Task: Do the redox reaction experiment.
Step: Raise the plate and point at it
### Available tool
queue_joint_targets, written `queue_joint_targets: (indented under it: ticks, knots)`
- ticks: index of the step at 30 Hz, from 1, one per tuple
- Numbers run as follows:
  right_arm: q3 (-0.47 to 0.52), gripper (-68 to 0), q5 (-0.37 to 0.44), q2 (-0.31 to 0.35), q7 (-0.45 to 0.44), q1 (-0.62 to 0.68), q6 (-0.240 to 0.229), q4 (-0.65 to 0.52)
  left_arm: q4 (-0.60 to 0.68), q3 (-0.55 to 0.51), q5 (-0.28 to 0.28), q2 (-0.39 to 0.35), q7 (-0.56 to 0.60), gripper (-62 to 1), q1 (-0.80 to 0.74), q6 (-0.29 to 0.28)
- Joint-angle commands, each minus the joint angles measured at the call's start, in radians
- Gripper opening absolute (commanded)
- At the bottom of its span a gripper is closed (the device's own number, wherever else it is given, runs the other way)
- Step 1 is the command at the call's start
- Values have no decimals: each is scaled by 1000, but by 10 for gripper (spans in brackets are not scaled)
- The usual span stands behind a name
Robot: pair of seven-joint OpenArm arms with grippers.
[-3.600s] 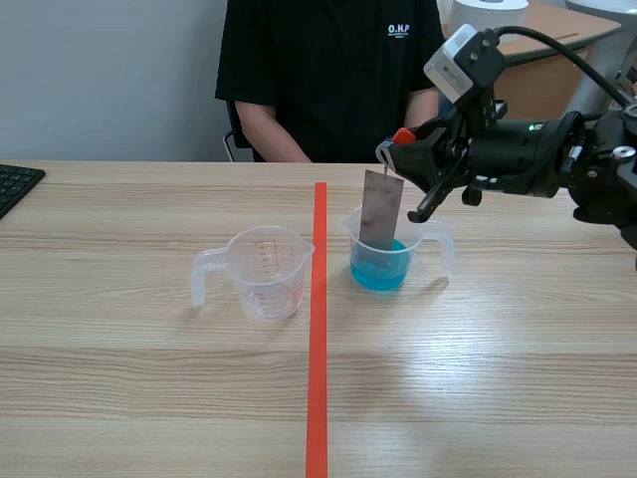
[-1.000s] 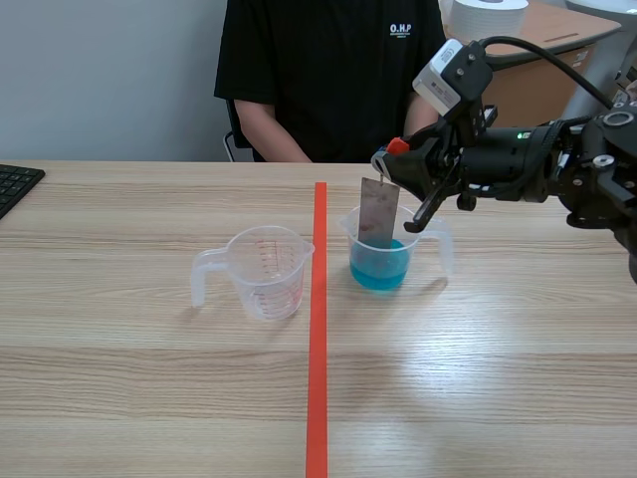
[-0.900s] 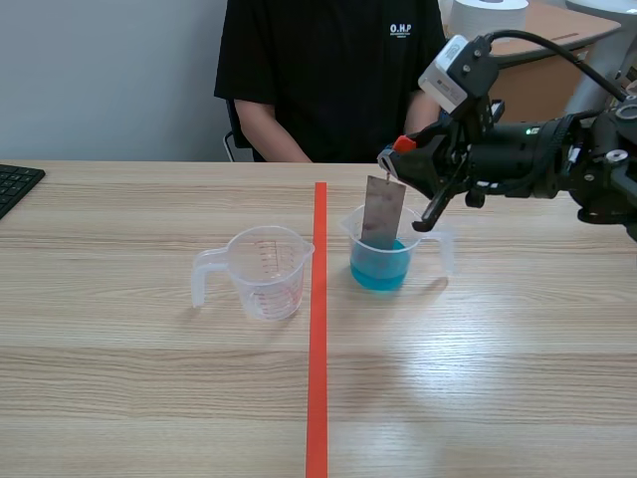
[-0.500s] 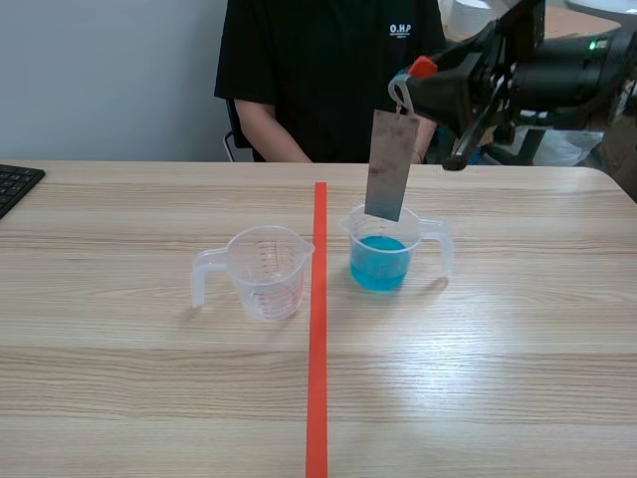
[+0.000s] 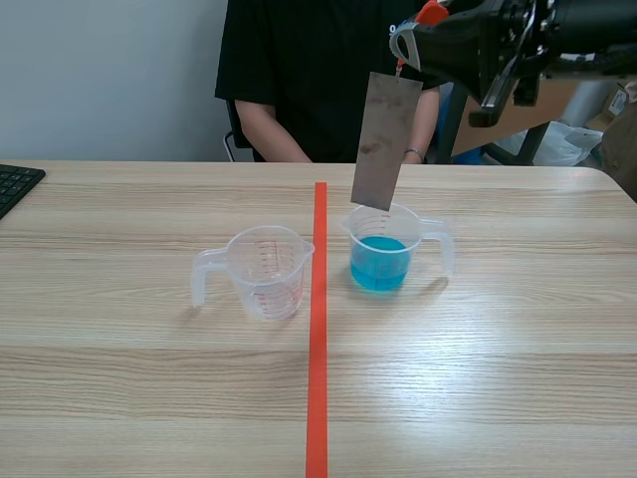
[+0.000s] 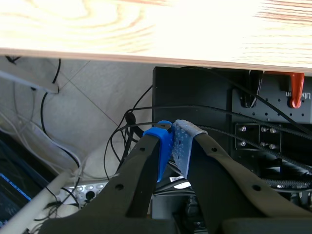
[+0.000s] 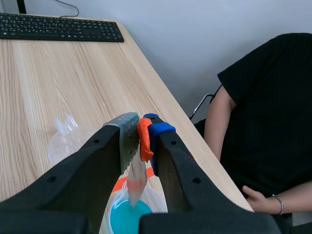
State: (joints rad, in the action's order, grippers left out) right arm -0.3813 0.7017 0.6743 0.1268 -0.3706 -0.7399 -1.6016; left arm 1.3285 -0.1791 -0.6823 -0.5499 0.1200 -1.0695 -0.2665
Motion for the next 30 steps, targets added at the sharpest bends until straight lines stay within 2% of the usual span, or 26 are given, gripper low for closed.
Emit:
queue_joint_targets:
  ticks: [1, 4, 10, 16, 20, 25, 30]
  knots:
    - [27, -660, 33, 24, -12, -23, -6, -16, 14, -1, -6, -52, 10, -582, 3, -17]
    - [39, -660, 57, 35, -4, -23, -6, -25, 16, -1, -6, -135, 19, -582, 7, -38]
    - [69, -660, 70, 38, 10, -23, -6, -29, 16, -1, -6, -329, 79, -582, 17, -138]
    - [69, -660, 70, 38, 14, -23, -6, -29, 16, 2, -8, -489, 84, -582, 164, -209]
    - [69, -660, 69, 38, 14, -23, -6, -29, 34, 29, -10, -579, 139, -582, 282, -246]
    - [69, -660, 69, 37, 18, -23, -6, -29, 100, 88, -10, -637, 159, -582, 460, -246]
    - [69, -660, 69, 37, 18, -23, -6, -29, 158, 209, -6, -642, 127, -582, 662, -245]
